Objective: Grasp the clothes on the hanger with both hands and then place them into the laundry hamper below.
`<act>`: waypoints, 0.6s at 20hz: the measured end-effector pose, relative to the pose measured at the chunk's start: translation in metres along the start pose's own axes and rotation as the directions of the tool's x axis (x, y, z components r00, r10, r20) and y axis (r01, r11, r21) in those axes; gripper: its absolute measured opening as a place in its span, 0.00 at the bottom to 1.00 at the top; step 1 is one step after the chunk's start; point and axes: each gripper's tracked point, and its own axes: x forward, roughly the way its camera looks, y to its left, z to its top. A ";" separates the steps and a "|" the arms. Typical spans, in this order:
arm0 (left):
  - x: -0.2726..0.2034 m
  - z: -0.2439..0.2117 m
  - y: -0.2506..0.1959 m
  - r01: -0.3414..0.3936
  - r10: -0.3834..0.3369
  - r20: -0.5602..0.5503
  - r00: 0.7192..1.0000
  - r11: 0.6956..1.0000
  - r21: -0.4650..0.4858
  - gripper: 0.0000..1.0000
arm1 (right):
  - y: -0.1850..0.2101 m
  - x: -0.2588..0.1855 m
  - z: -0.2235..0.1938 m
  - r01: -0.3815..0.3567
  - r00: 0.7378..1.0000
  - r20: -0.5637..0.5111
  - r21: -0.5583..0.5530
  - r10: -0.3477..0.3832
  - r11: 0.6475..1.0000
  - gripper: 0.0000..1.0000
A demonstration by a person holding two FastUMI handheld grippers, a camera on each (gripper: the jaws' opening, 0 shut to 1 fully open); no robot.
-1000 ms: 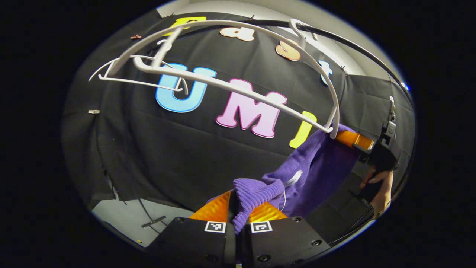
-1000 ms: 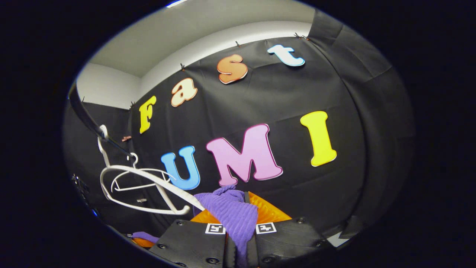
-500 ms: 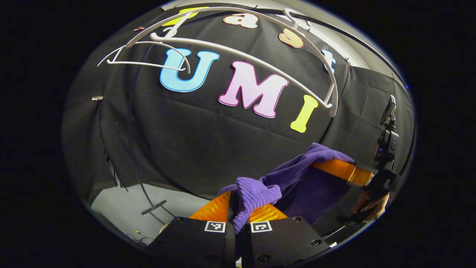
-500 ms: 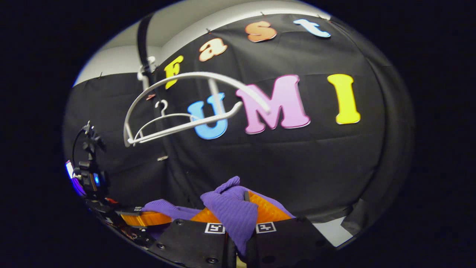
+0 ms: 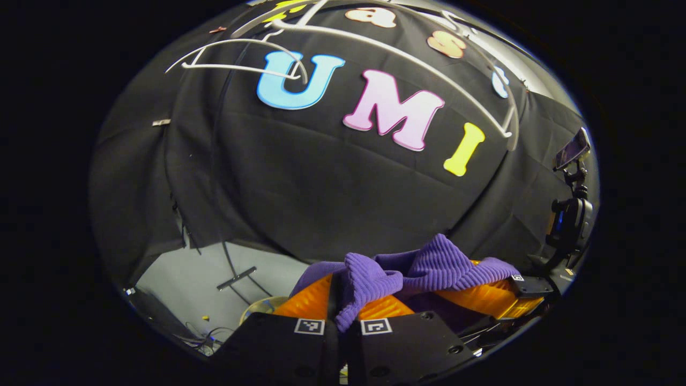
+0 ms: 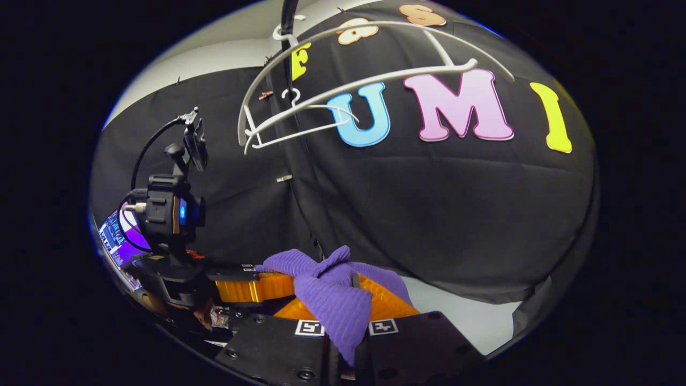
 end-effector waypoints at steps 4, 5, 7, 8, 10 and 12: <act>0.018 -0.040 0.007 -0.058 0.050 -0.165 0.985 0.997 -0.042 0.10 | -0.004 0.019 -0.053 0.032 0.985 -0.168 0.009 -0.030 0.999 0.19; 0.023 -0.048 0.009 -0.074 0.063 -0.212 0.975 0.996 -0.046 0.11 | -0.005 0.021 -0.066 0.043 0.977 -0.209 0.018 -0.038 0.999 0.19; 0.030 -0.065 0.013 -0.096 0.070 -0.289 0.955 0.993 -0.075 0.10 | -0.005 0.023 -0.091 0.056 0.957 -0.286 0.006 -0.052 0.998 0.19; 0.031 -0.071 0.014 -0.108 0.071 -0.319 0.945 0.989 -0.100 0.10 | -0.010 0.025 -0.105 0.066 0.944 -0.325 -0.003 -0.063 0.998 0.10; 0.033 -0.088 0.020 -0.128 0.065 -0.375 0.925 0.981 -0.147 0.10 | -0.010 0.027 -0.118 0.075 0.926 -0.371 0.012 -0.065 0.997 0.15; 0.031 -0.102 0.031 -0.151 0.075 -0.423 0.903 0.977 -0.149 0.10 | -0.007 0.029 -0.130 0.081 0.915 -0.400 0.050 -0.055 0.995 0.19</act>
